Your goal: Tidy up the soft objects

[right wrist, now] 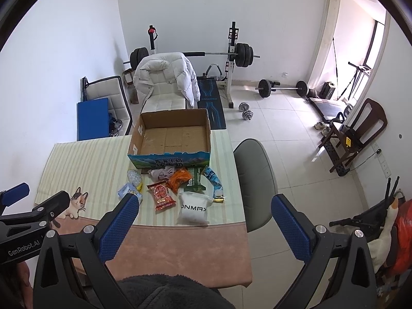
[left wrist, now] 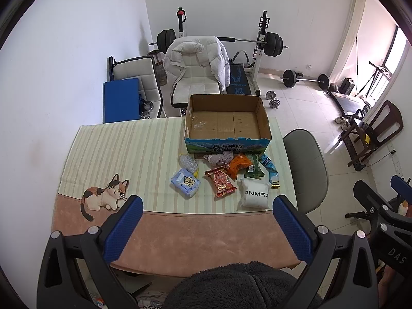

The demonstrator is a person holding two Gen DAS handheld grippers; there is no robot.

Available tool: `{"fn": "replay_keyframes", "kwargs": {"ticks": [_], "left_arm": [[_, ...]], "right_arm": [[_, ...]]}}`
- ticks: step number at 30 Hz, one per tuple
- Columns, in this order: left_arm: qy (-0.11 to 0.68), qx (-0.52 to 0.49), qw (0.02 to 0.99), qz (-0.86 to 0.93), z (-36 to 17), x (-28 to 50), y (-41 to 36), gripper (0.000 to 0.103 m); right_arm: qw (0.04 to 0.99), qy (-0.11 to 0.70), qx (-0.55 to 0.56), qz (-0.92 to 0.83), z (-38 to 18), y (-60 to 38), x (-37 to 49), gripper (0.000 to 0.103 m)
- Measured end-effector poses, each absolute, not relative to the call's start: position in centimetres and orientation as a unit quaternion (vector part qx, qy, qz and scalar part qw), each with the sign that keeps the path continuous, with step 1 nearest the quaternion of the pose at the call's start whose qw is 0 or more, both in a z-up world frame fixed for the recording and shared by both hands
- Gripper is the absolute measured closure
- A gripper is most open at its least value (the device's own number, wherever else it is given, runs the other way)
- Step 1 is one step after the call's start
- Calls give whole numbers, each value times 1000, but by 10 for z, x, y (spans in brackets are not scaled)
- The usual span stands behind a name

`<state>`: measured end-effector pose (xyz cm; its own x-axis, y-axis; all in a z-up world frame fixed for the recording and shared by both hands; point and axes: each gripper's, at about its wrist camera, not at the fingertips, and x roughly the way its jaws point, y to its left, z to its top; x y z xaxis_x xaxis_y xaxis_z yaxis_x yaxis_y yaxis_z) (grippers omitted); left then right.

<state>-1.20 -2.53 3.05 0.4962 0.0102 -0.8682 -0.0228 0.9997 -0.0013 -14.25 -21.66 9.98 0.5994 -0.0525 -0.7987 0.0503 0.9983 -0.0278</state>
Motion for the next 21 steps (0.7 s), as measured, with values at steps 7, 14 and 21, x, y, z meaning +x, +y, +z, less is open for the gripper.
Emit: {"fn": "replay_keyframes", "kwargs": {"ticks": [7,14,21], "left_arm": [[501,-7,865,9,33,-10,-28,0],[505,-6,863,8,30,-8,-27,0],[507,-6,862,23,0,12,-19,0]], "right_arm": [[894,447,0,-26,98,-216,-142,0],[894,448,3,-24,94,-217,-137,0],[887,461,15,-30,78,-223,-119,0]]}}
